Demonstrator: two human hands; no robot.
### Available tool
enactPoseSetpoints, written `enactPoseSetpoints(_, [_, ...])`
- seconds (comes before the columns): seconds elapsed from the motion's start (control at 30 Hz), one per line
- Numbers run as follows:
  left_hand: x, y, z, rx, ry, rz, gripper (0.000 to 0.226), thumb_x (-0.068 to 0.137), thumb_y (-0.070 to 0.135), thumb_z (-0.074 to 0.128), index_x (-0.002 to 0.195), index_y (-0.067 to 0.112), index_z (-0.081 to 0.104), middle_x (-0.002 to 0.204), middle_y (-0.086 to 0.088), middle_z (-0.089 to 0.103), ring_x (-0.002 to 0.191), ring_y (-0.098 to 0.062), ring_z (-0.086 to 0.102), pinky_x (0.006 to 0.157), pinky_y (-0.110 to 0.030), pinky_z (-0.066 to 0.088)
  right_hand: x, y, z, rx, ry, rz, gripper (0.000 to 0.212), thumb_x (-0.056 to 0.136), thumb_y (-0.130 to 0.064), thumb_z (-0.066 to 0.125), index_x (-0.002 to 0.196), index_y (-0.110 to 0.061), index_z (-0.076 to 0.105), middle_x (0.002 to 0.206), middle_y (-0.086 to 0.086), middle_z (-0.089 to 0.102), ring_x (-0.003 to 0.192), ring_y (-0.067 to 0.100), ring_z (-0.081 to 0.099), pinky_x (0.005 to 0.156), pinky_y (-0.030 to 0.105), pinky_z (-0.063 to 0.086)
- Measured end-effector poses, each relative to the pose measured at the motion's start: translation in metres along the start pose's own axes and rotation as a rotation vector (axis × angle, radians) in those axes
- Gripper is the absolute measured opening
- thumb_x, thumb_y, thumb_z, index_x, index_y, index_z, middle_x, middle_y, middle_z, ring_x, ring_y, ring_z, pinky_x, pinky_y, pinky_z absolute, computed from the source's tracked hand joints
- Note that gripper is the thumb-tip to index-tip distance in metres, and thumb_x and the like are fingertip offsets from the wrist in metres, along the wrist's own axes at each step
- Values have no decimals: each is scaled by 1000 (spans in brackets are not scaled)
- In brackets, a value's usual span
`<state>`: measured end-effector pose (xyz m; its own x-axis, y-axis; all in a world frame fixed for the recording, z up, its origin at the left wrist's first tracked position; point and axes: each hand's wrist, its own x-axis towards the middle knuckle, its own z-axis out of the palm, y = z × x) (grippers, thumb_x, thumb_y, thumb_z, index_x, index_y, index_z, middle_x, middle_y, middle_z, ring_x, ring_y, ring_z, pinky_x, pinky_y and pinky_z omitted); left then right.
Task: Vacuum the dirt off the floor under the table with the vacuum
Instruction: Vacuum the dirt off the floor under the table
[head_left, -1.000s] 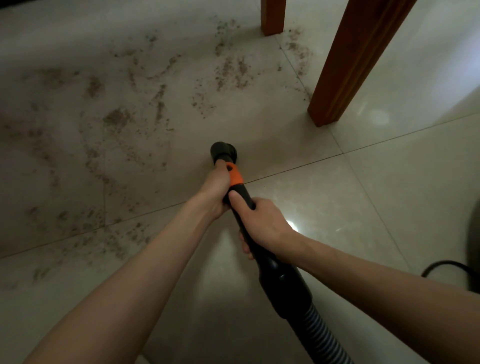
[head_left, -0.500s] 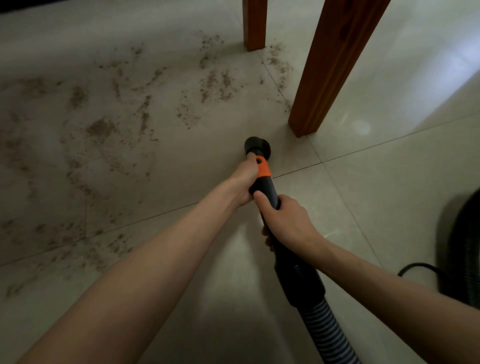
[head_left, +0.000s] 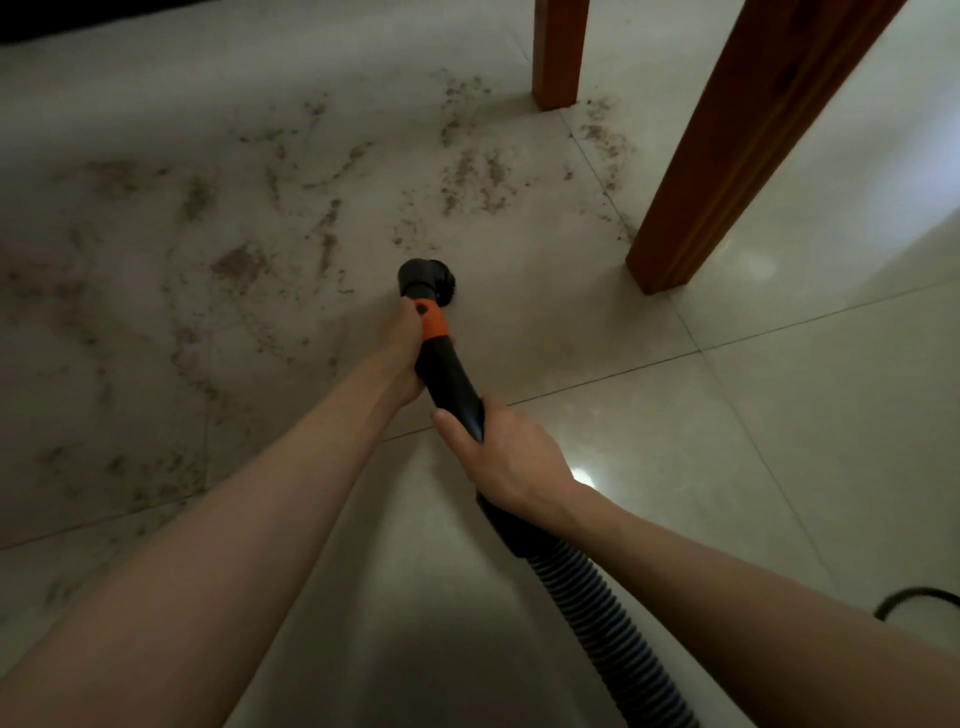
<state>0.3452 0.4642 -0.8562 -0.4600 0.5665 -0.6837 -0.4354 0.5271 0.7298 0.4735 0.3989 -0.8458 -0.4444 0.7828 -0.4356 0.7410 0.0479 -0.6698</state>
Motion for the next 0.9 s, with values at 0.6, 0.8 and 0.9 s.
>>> enactPoseSetpoints(0.6, [53, 23, -5, 109, 60, 44, 50, 101, 44, 24, 81, 6, 50, 76, -8, 54, 64, -18, 52, 57, -30, 44, 51, -12, 3, 145, -13, -20, 40, 93, -58, 40, 99, -19, 46, 82, 1, 63, 70, 17, 64, 60, 30, 50])
enactPoseSetpoints(0.8, [59, 29, 12, 143, 8, 13, 56, 100, 47, 26, 118, 0, 50, 82, -9, 55, 65, -19, 53, 56, -31, 47, 58, -4, -6, 152, 24, 1, 42, 93, -60, 39, 99, -19, 47, 82, 2, 63, 70, 18, 64, 63, 32, 52])
enactPoseSetpoints(0.9, [60, 32, 26, 145, 3, 23, 53, 100, 45, 28, 124, 1, 47, 94, -13, 56, 69, -21, 54, 67, -35, 49, 62, 1, -12, 184, 51, 20, 41, 93, -59, 40, 99, -19, 47, 82, 3, 64, 70, 18, 63, 62, 32, 52])
